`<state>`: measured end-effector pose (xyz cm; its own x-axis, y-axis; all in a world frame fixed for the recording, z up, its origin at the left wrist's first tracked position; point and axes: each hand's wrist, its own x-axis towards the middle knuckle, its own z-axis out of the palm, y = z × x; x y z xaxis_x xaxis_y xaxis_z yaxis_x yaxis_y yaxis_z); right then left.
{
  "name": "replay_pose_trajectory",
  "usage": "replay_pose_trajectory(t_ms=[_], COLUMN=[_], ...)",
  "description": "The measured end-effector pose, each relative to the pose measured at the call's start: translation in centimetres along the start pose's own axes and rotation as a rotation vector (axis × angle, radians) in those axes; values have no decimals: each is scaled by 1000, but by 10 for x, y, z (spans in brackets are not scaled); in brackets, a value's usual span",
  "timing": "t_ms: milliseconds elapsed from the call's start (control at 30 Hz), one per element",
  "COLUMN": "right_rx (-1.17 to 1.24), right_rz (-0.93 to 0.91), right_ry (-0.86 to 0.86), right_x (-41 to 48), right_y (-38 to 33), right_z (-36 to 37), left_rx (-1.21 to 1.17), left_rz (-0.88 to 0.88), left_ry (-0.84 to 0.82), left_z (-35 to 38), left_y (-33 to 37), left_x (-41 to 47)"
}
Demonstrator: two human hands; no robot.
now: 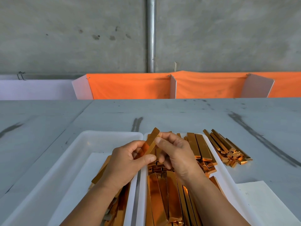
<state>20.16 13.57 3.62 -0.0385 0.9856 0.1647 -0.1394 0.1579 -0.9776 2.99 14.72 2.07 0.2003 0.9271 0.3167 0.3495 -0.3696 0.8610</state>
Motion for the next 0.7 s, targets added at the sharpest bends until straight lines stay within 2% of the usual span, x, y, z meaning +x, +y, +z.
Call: replay_pose_trajectory(t_ms=[400,700], right_rx=[-25,48], right_rz=[3,-5], right_ry=[-42,87], right_x=[0,4], right_y=[-1,1], right_z=[3,-3], left_rx=[-56,-10], left_rz=[34,19], left_ry=[-14,-65], left_z=[0,-1], left_y=[4,3], left_x=[0,-2])
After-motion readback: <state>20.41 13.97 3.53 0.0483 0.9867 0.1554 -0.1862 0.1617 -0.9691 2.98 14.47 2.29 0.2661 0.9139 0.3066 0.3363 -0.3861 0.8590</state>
